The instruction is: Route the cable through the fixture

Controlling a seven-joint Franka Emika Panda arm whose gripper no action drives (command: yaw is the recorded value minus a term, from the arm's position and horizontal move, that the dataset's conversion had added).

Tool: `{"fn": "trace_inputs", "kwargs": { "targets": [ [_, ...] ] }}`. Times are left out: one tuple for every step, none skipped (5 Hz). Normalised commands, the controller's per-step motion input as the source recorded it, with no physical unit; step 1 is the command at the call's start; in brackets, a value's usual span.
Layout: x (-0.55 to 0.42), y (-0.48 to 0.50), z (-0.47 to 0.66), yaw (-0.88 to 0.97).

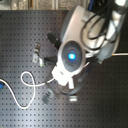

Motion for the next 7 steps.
{"fn": "trace_inputs", "kwargs": {
  "targets": [
    [0.204, -0.451, -0.12, -0.53],
    [0.0, 0.0, 0.02, 0.0],
    [-0.664, -0.294, 0.48, 0.02],
    [-0.016, -0.025, 0.0, 0.0],
    [-0.176, -0.1, 0.18, 0.0],
    [-0.267, -0.066, 0.36, 0.02],
    [-0.25, -0.037, 0.44, 0.03]
  ]
}}
